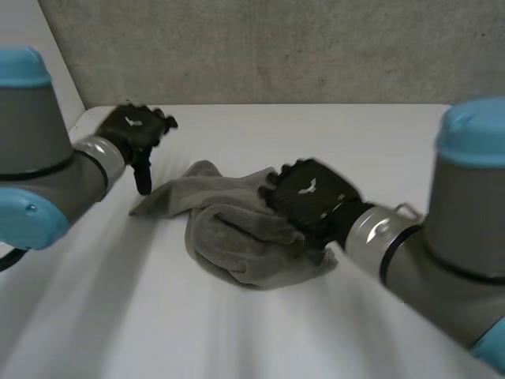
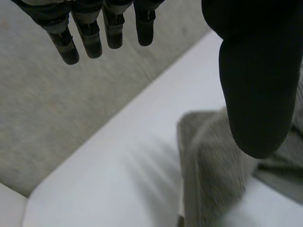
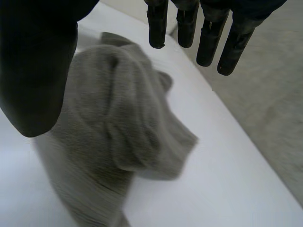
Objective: Fold the laundry
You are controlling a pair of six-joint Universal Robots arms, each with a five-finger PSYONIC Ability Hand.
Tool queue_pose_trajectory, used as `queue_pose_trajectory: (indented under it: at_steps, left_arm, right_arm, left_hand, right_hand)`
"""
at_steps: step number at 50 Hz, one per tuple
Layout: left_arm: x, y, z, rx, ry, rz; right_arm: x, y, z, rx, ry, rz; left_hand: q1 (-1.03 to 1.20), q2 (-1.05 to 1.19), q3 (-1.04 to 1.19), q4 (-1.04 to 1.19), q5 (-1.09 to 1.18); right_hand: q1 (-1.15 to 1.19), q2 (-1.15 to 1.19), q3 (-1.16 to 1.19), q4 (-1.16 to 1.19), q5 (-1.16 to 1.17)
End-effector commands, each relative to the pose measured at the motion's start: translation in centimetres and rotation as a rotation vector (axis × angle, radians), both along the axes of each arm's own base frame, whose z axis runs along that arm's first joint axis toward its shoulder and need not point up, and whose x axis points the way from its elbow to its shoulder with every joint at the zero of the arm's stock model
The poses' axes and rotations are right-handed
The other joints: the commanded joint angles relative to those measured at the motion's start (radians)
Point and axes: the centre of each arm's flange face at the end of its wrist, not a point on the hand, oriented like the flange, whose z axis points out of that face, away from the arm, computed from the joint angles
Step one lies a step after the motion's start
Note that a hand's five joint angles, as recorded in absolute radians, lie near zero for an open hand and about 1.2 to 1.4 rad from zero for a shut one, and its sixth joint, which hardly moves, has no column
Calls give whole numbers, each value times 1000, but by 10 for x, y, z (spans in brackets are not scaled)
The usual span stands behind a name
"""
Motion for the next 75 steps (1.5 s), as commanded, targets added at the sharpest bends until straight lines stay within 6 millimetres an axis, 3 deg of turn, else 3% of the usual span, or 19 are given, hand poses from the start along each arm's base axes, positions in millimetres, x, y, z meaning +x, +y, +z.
queue_pose_trajectory:
  at_steps: [1, 10, 20, 24, 26, 27, 28, 31, 37, 38, 40, 42, 46, 50, 56, 61, 65, 70, 75]
  left_arm:
    - [-10, -11, -46, 76, -2, -77]
    - [-14, -19, -80, 15, 18, -85]
    - [-18, -30, -102, -97, 48, -81]
    - [-18, -30, -107, -87, 45, -81]
    - [-18, -31, -107, -87, 45, -81]
    - [-18, -31, -107, -88, 45, -81]
    - [-18, -31, -107, -86, 47, -80]
    - [-18, -30, -104, -84, 47, -80]
    - [-16, -25, -82, -81, 50, -78]
    - [-15, -22, -69, -86, 56, -75]
    - [-13, -19, -54, -92, 62, -73]
    - [-10, -10, -18, -110, 90, -66]
    - [-3, 5, 18, -114, 130, -56]
    - [12, 27, 63, -120, 203, -26]
    - [30, 60, 100, -77, 308, 6]
    - [35, 75, 107, -23, 351, 20]
    - [36, 76, 97, 13, 348, 29]
    - [35, 68, 62, 111, 318, 51]
    - [25, 32, -7, 246, 275, 88]
  right_arm:
    - [24, 12, -46, 68, -54, 36]
    - [37, 10, -96, 184, -111, 7]
    - [40, -4, -126, 161, -106, -64]
    - [39, -10, -133, 145, -99, -107]
    - [38, -14, -132, 122, -103, -146]
    - [38, -14, -132, 122, -103, -146]
    - [38, -16, -129, 106, -115, -157]
    - [37, -20, -113, 71, -164, -171]
    - [32, -24, -60, 22, -302, -180]
    - [32, -24, -59, 22, -303, -180]
    - [17, -39, -22, -36, -387, -222]
    - [7, -47, -1, -69, -424, -233]
    - [-17, -59, 46, -92, -447, -203]
    - [-32, -63, 70, -47, -423, -195]
    - [-67, -80, 112, 24, -394, -232]
    - [-85, -94, 131, 80, -382, -218]
    - [-82, -118, 104, 251, -339, -188]
    - [-72, -133, 66, 342, -244, -178]
    - [-60, -152, 20, 382, -155, -194]
  left_hand:
    - [7, 14, 15, 15, -17]
    - [19, 26, 27, 27, -5]
    - [104, 111, 112, 112, 80]
    - [218, 225, 226, 226, 194]
    - [389, 396, 397, 397, 365]
    - [679, 687, 688, 687, 655]
    - [935, 943, 943, 943, 911]
    - [1213, 1220, 1221, 1221, 1189]
    - [1213, 1221, 1221, 1221, 1189]
    - [1213, 1221, 1221, 1221, 1189]
    - [1213, 1221, 1221, 1221, 1189]
    - [1213, 1221, 1221, 1221, 1189]
    - [1213, 1221, 1221, 1221, 1189]
    - [1213, 1221, 1221, 1221, 1189]
    - [1213, 1221, 1221, 1221, 1189]
    - [1213, 1221, 1221, 1221, 1189]
    - [1213, 1221, 1221, 1221, 1189]
    - [1213, 1221, 1221, 1221, 1189]
    - [1213, 1221, 1221, 1221, 1189]
  right_hand:
    - [0, -10, -2, -19, 4]
    - [0, -10, -2, -19, 4]
    - [138, 128, 136, 118, 142]
    - [329, 319, 327, 310, 333]
    - [813, 803, 811, 794, 818]
    - [816, 806, 814, 797, 821]
    - [1139, 1129, 1137, 1120, 1143]
    - [1156, 1146, 1154, 1136, 1160]
    - [1156, 1146, 1154, 1136, 1160]
    - [1156, 1146, 1154, 1136, 1160]
    - [1156, 1146, 1154, 1136, 1160]
    - [1156, 1146, 1154, 1136, 1160]
    - [1156, 1146, 1154, 1136, 1160]
    - [1156, 1146, 1154, 1136, 1160]
    - [1156, 1146, 1154, 1136, 1160]
    - [1156, 1146, 1154, 1136, 1160]
    - [1156, 1146, 1154, 1136, 1160]
    - [1156, 1146, 1154, 1136, 1160]
    - [1156, 1146, 1154, 1136, 1160]
